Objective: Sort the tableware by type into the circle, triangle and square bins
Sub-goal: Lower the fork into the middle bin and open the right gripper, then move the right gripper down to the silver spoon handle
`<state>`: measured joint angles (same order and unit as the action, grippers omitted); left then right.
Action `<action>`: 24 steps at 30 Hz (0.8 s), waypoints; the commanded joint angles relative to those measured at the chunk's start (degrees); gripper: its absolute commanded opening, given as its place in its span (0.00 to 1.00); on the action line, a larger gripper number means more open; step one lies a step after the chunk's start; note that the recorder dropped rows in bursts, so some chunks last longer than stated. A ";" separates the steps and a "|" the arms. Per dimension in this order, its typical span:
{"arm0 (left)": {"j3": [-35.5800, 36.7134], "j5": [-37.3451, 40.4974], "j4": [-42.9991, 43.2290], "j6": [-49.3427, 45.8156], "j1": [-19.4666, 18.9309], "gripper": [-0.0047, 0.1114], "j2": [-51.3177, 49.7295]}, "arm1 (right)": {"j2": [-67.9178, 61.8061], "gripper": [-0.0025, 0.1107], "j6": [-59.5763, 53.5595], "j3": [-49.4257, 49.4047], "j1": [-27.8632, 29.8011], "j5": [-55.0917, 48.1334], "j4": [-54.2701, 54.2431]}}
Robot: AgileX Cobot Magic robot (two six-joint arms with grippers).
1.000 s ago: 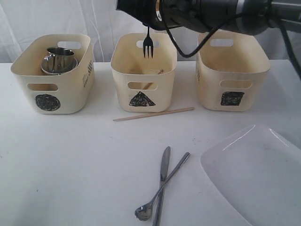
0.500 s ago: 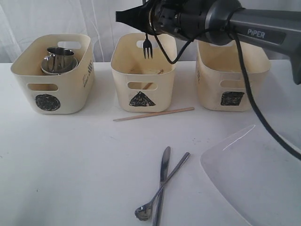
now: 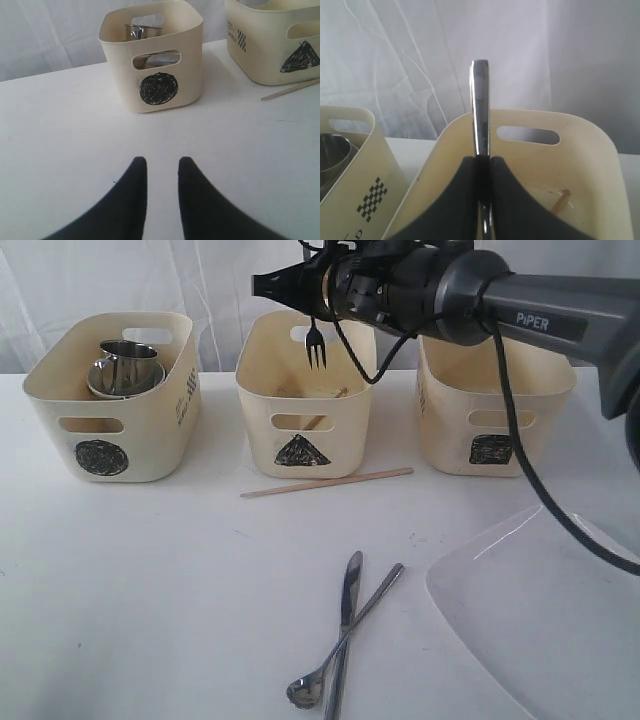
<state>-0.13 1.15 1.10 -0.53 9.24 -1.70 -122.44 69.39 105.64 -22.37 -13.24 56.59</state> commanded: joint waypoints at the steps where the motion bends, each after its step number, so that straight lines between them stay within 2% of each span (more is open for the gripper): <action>1: 0.13 -0.01 -0.13 0.53 0.02 0.29 0.40 | 0.06 0.05 0.38 0.56 0.35 0.66 0.62; 7: 0.13 -0.01 -0.13 0.53 0.02 0.29 0.40 | 0.06 0.32 0.38 0.56 0.13 -0.01 0.50; 10: 0.13 -0.01 -0.13 0.53 0.02 0.29 0.40 | 0.06 0.39 0.38 0.56 0.13 -0.01 0.40; 15: 0.13 -0.01 -0.13 0.53 0.02 0.29 0.40 | 1.18 0.39 0.25 0.56 0.13 -1.03 0.27; 20: 0.13 -0.01 -0.13 0.53 0.02 0.29 0.40 | 5.60 0.39 -1.14 -0.81 -0.60 -10.77 -2.80; 24: 0.13 -0.01 -0.13 0.53 0.02 0.29 0.40 | 10.41 0.39 -16.53 -4.97 -2.58 -22.36 -14.63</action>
<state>-0.13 1.15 1.10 -0.53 9.24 -1.70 -115.14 62.84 103.29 -23.63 -27.43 50.07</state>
